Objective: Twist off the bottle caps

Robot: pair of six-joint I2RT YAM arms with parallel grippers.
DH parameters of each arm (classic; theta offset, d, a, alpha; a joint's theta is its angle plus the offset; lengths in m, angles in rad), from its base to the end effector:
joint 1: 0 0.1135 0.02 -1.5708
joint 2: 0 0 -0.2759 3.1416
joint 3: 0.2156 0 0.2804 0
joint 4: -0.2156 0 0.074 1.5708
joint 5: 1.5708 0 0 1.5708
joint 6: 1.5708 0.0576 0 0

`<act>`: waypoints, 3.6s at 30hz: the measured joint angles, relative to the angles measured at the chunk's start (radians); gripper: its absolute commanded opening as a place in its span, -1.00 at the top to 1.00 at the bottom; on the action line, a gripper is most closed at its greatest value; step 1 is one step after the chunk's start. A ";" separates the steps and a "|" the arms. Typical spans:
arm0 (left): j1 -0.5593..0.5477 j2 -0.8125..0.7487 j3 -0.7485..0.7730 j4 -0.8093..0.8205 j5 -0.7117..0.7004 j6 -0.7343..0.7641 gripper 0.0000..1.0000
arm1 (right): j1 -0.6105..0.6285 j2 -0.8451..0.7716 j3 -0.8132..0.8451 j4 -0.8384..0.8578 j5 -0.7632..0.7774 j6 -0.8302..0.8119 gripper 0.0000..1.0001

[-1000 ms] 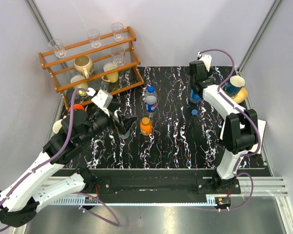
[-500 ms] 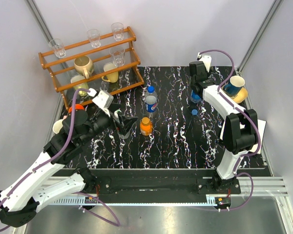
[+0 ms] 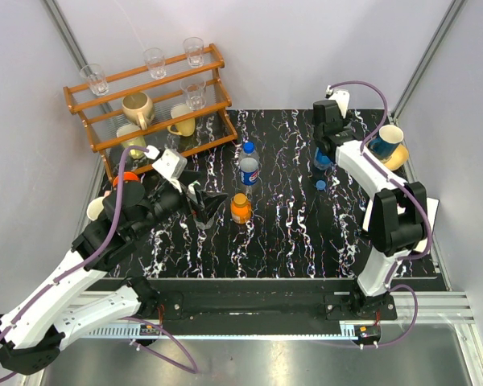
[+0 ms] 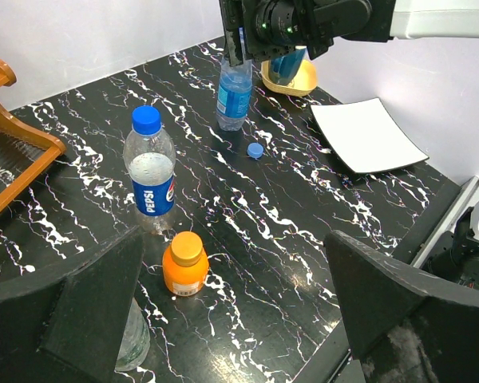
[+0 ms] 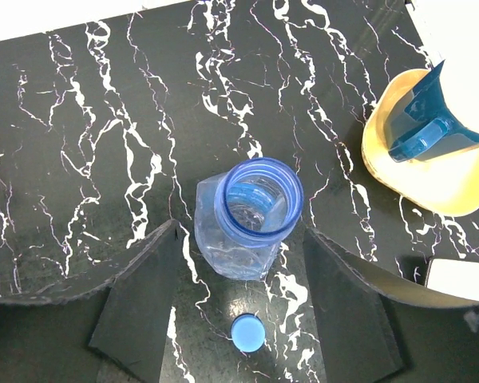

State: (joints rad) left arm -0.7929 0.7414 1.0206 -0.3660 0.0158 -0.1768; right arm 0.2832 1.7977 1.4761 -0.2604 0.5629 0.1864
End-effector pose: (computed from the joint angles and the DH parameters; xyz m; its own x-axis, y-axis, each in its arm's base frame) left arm 0.1358 -0.1391 0.4216 -0.1871 -0.0606 -0.9805 0.7014 0.6906 -0.1766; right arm 0.4535 0.1000 0.2852 -0.4831 0.0226 -0.8753 0.2862 0.9488 -0.1334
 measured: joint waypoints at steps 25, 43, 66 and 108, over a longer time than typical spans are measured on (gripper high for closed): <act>0.000 -0.008 -0.050 -0.003 -0.065 -0.039 -0.98 | 0.410 -0.425 -0.039 -0.053 -0.391 0.024 -0.72; 0.000 -0.044 -0.081 -0.007 -0.090 -0.068 -0.98 | 0.417 -0.079 0.030 -0.001 -0.341 0.046 -0.65; 0.000 -0.072 -0.098 -0.023 -0.101 -0.067 -0.98 | 0.417 -0.060 0.005 0.051 -0.313 0.058 0.96; 0.282 0.325 0.130 0.412 0.872 -0.314 -0.98 | 0.411 -0.711 -0.012 -0.122 -0.781 0.478 1.00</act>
State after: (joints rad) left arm -0.5106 1.0668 1.1507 0.0456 0.8879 -0.4904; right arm 0.6945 1.0863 1.4639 -0.3824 -0.2180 0.6643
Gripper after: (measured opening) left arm 0.987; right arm 0.387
